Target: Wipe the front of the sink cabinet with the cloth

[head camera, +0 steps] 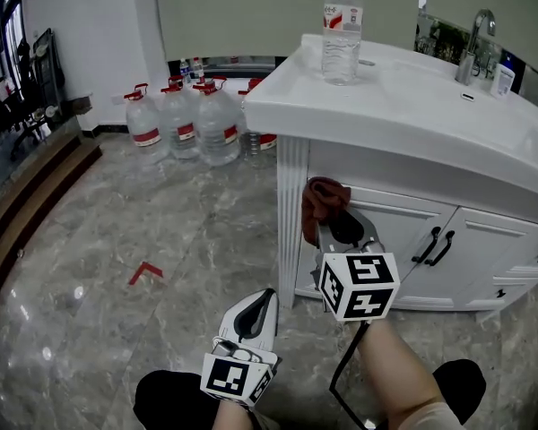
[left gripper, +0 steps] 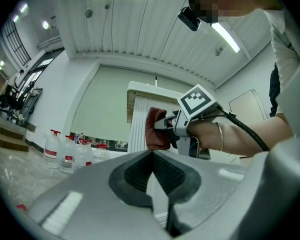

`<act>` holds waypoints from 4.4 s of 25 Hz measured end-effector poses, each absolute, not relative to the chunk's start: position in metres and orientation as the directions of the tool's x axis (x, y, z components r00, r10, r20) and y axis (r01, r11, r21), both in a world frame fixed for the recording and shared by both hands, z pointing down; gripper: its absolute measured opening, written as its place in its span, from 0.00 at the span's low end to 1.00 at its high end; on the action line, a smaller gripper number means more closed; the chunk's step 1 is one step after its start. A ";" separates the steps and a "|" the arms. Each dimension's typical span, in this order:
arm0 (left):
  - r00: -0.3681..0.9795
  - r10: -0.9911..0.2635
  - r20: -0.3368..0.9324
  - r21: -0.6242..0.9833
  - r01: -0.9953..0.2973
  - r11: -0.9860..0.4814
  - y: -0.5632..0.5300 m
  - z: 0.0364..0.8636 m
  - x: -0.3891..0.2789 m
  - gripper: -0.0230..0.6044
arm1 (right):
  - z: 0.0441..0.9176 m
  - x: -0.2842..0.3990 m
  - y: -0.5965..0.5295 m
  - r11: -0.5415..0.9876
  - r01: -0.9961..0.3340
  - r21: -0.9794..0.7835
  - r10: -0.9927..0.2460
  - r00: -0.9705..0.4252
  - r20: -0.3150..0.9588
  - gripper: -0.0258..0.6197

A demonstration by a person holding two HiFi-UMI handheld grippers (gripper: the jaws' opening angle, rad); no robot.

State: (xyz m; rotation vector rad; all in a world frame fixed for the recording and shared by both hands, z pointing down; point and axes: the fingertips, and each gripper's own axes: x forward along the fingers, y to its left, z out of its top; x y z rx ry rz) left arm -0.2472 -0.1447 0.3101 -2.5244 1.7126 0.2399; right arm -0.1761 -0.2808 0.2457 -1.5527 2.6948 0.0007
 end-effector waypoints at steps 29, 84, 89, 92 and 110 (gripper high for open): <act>0.568 -0.805 -0.169 0.004 -0.817 -0.577 -0.136 0.310 -0.132 0.04 | 0.245 0.048 -0.257 0.186 -0.982 -0.027 -0.982 -0.186 0.007 0.17; 0.574 -0.814 -0.091 0.039 -0.814 -0.579 -0.156 0.357 -0.127 0.04 | 0.349 0.013 -0.275 0.197 -0.980 -0.023 -0.965 -0.198 0.171 0.18; 0.589 -0.805 -0.077 0.032 -0.805 -0.592 -0.156 0.365 -0.116 0.04 | 0.347 0.023 -0.266 0.187 -0.982 -0.016 -0.969 -0.187 0.164 0.18; 0.589 -0.805 -0.071 0.014 -0.806 -0.591 -0.155 0.368 -0.119 0.04 | 0.349 0.011 -0.262 0.216 -0.976 -0.032 -0.964 -0.219 0.154 0.18; 0.336 -0.939 -0.068 0.041 -0.940 -0.339 -0.152 0.379 -0.258 0.04 | 0.422 -0.190 -0.282 0.508 -0.852 -0.128 -0.817 -0.523 0.243 0.17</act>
